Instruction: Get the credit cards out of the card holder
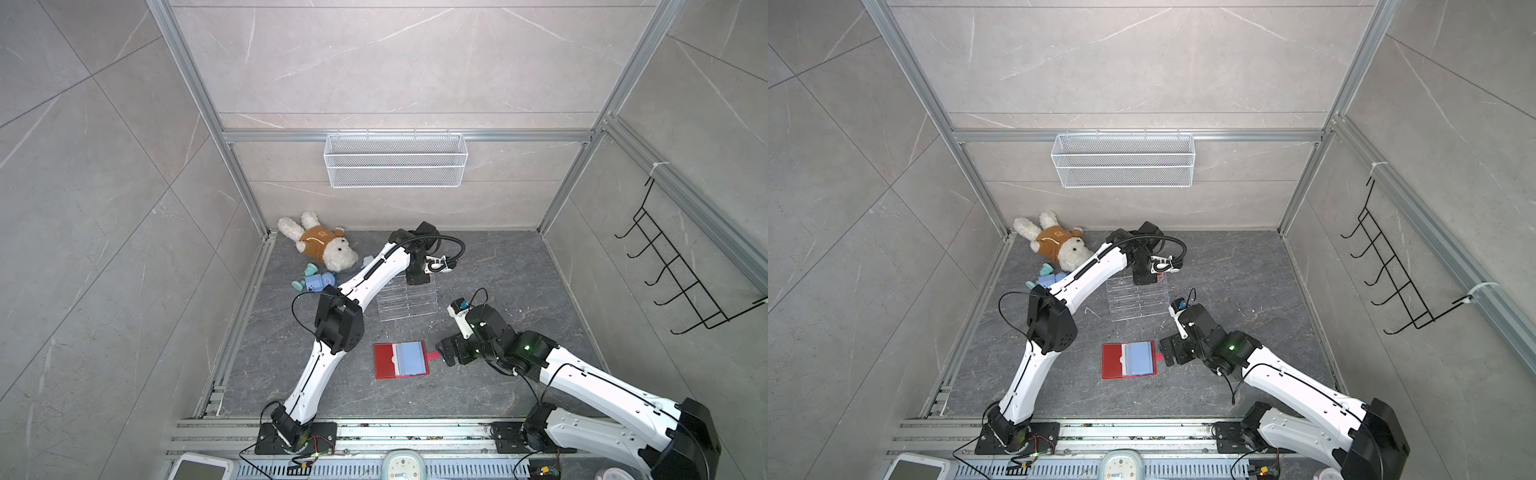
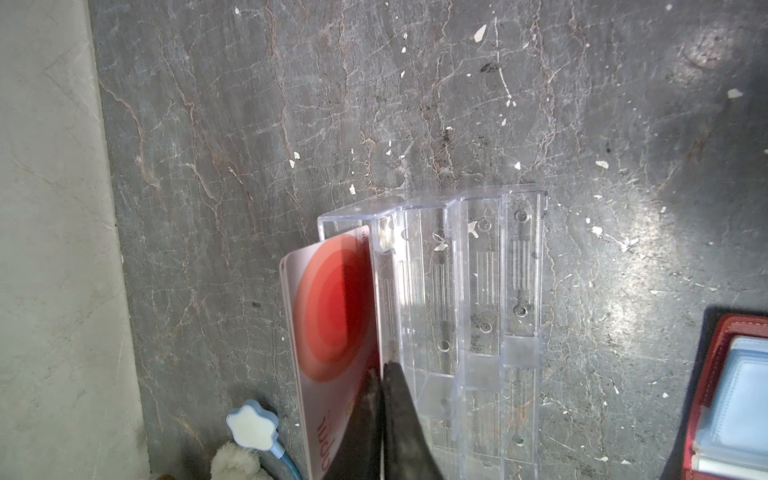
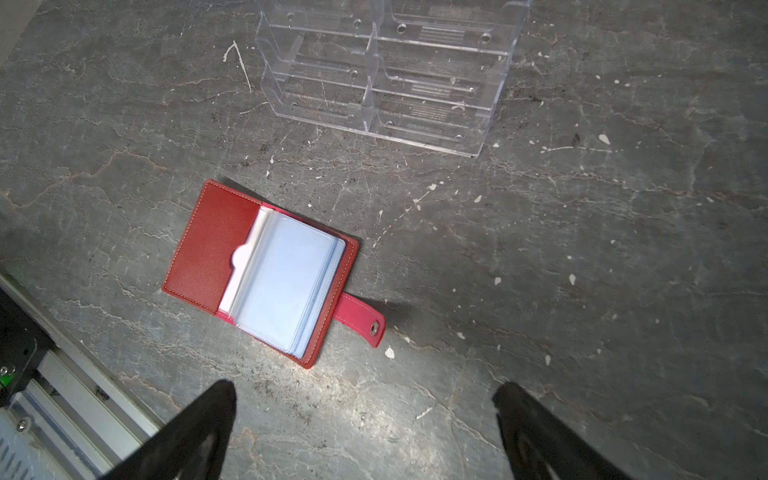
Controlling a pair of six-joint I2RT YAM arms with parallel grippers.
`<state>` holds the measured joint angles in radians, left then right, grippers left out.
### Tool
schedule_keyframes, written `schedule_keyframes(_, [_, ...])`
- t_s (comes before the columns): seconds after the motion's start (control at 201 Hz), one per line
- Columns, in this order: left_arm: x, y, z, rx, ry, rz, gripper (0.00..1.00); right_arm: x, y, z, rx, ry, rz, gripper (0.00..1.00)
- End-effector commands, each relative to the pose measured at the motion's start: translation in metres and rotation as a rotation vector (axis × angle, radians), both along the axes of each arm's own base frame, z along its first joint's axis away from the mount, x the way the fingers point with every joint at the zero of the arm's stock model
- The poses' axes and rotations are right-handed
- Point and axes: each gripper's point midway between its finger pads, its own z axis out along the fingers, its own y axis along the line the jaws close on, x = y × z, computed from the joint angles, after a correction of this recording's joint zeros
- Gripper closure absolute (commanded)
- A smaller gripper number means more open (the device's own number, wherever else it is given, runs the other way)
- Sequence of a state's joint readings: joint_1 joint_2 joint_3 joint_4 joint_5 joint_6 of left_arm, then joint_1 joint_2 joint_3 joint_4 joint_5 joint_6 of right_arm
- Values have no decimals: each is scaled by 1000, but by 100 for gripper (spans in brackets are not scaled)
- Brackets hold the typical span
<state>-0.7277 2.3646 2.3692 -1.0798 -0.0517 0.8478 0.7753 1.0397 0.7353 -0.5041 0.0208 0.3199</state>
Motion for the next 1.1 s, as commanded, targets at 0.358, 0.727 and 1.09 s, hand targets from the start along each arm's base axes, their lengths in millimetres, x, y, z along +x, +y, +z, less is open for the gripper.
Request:
schedule_keyframes(0.358, [16,-5,26,-24,-120,40,87,0,4,5,24,-9,16,0])
schedule_keyframes(0.727, [22,-3,37,-33,-169,56,82,0,5,6,35,-7,19,0])
schedule_keyframes(1.09, [30,-1,47,-50,-215,82,74,-2,5,5,38,-4,20,0])
